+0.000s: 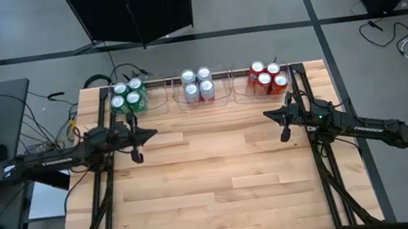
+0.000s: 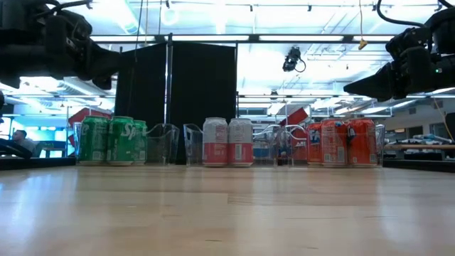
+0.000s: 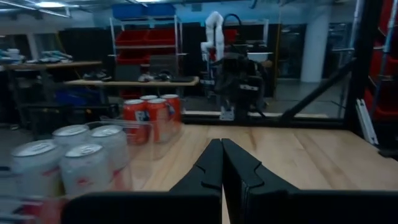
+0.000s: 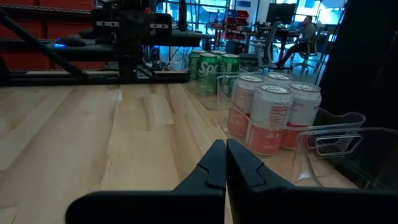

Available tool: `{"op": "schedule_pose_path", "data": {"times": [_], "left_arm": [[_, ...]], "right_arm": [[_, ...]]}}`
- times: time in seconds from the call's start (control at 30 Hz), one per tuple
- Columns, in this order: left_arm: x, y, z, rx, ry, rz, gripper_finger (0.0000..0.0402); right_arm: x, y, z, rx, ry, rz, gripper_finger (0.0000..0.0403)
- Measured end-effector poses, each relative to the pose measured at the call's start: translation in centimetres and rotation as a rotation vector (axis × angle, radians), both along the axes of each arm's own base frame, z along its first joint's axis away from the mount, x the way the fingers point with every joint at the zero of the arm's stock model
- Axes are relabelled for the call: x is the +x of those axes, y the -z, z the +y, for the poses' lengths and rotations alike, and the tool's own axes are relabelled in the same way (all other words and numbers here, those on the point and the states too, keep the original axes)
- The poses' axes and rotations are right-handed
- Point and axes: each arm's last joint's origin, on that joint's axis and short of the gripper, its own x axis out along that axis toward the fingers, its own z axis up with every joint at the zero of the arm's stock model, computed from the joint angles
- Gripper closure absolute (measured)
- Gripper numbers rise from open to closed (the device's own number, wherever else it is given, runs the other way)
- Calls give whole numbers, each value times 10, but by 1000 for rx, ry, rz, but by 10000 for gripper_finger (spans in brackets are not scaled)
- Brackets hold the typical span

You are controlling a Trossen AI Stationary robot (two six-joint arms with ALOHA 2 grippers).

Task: Sort soda cans
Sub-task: Return to Home Position

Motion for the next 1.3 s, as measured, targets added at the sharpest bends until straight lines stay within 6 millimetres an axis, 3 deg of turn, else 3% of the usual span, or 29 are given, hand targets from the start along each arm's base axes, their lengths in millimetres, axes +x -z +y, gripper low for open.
{"op": "schedule_pose_path", "data": {"times": [0.3,0.47,1.3], "left_arm": [[-22,3,-2,-8,-75,-1,401],[-21,12,-1,-29,-107,88,401],[-21,11,-5,-52,3,76,400]], "right_arm": [[0,0,0,-13,-1,4,403],[0,0,0,-16,3,4,403],[5,5,3,104,-53,34,403]]}}
